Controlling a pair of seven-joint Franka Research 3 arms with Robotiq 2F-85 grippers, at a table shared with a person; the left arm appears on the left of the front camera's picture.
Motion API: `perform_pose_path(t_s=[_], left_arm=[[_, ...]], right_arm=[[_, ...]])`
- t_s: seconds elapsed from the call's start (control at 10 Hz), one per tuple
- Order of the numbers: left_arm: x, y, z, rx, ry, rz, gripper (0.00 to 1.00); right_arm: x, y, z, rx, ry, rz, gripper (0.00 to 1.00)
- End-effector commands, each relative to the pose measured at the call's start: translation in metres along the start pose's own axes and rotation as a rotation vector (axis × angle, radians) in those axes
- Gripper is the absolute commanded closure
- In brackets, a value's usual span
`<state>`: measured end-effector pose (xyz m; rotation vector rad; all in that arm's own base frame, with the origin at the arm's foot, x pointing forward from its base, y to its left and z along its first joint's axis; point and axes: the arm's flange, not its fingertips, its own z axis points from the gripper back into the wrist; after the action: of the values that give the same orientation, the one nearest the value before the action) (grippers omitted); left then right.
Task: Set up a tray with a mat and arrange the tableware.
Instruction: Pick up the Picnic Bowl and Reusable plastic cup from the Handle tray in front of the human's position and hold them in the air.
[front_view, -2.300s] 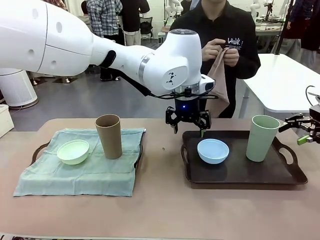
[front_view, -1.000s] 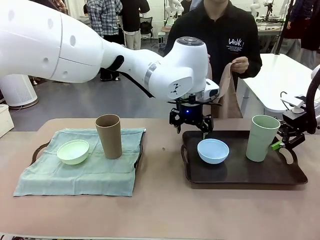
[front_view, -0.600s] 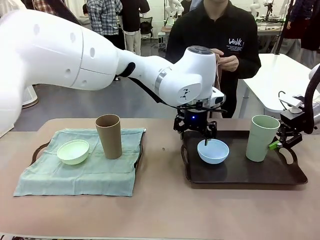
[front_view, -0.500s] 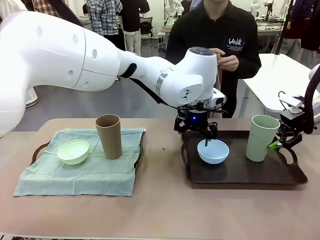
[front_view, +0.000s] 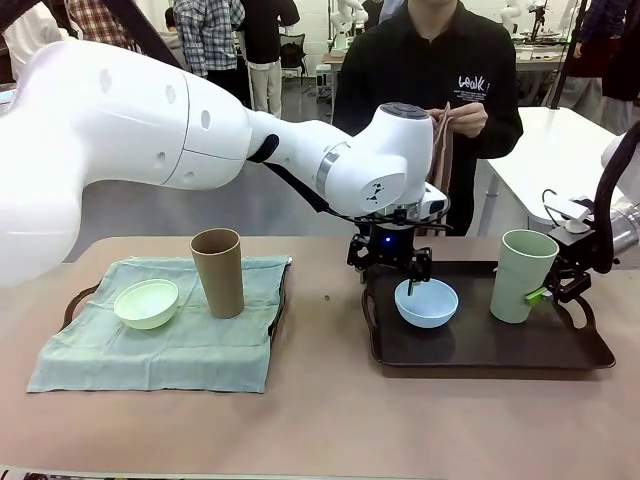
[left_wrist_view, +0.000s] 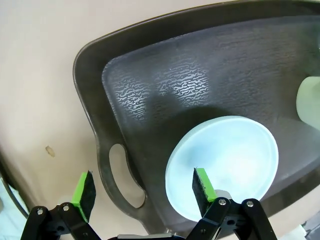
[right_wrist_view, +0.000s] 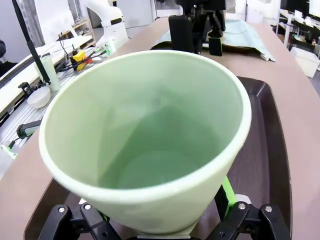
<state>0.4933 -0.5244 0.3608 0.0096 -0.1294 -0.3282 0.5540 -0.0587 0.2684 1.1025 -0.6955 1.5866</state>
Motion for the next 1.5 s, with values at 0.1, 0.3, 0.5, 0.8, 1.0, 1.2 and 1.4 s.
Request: perform_pose_path(t_s=[0.1, 0.3, 0.5, 0.8, 1.0, 1.2, 1.4], left_arm=[[0.005, -0.001, 0.001, -0.017, 0.018, 0.045, 0.00], [0.010, -0.002, -0.007, -0.064, 0.015, 0.083, 0.09], [0.011, -0.002, -0.010, -0.085, 0.034, 0.089, 0.64], [0.009, -0.002, -0.020, -0.109, 0.085, 0.107, 1.00], [0.008, -0.002, -0.017, -0.115, 0.080, 0.124, 0.98], [0.007, -0.002, -0.015, -0.118, 0.076, 0.130, 1.00], [0.007, 0.003, -0.010, -0.123, 0.072, 0.153, 1.00]], right_arm=[[-0.003, 0.001, -0.012, 0.030, 0.012, 0.006, 0.00], [-0.003, 0.001, -0.014, 0.043, 0.009, 0.019, 0.00], [-0.004, 0.001, -0.013, 0.052, 0.014, 0.035, 0.57], [-0.005, 0.003, -0.013, 0.065, 0.014, 0.045, 1.00], [-0.005, 0.004, -0.013, 0.069, 0.016, 0.055, 0.75], [-0.007, 0.005, -0.012, 0.068, 0.013, 0.060, 1.00], [-0.006, 0.004, -0.011, 0.065, 0.008, 0.062, 1.00]])
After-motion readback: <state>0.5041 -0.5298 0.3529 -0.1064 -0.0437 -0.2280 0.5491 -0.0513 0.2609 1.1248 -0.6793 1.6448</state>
